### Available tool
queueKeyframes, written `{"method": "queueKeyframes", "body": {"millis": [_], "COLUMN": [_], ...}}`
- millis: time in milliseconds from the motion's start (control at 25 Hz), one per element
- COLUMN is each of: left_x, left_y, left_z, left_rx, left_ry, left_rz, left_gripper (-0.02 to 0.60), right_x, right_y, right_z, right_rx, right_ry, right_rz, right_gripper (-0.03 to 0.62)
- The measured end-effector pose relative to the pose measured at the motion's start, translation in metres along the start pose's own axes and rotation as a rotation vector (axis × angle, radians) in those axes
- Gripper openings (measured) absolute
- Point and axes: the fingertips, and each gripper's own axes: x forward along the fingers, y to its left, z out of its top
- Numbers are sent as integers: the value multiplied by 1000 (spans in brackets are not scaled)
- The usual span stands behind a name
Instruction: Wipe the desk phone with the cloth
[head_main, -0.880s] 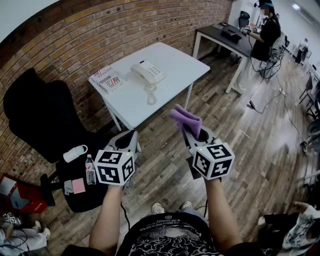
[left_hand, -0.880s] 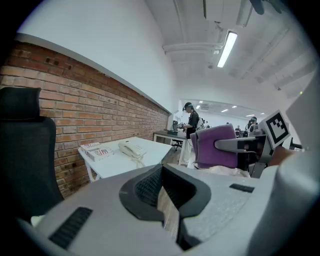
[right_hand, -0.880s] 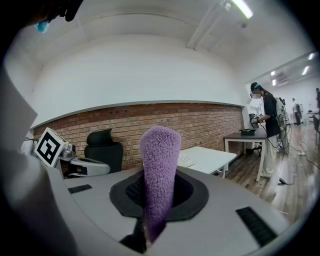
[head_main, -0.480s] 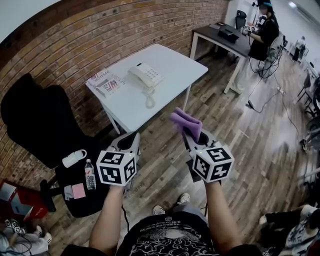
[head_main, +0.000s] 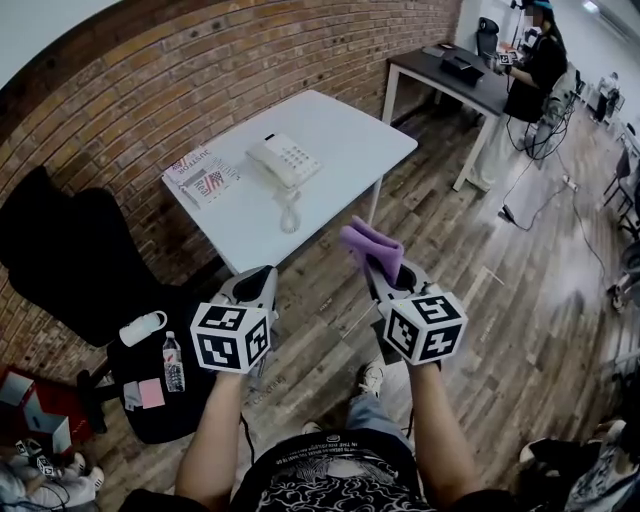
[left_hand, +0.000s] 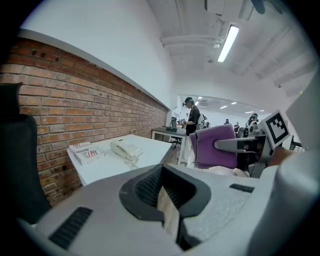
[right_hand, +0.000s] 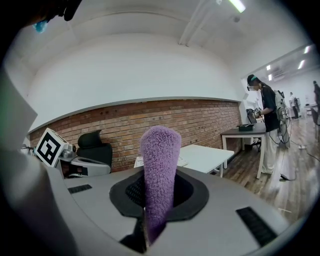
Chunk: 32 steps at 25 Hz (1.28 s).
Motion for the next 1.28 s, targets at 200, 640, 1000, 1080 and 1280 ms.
{"method": "queueKeyframes", "body": {"millis": [200, 640, 1000, 1080, 1280], "left_x": [53, 155, 185, 187, 195], "left_y": [-3, -19, -20, -18, -12], "left_z": [15, 51, 64, 66, 75], "left_rx": [-14, -65, -79, -84, -54], "left_ry": [15, 20, 27, 24, -7], "left_rz": [28, 123, 218, 232, 258], "left_gripper": [6, 6, 6, 6, 6], "right_x": [32, 94, 125, 128, 144], "right_y": [-48, -151, -187, -190, -196], "right_z": [12, 43, 48, 50, 52], "right_rx": [1, -14, -14, -16, -25], "right_ry": [15, 65, 88, 89, 99], "right_rz": [33, 156, 253, 270, 306], "right_gripper": [44, 44, 44, 44, 44]}}
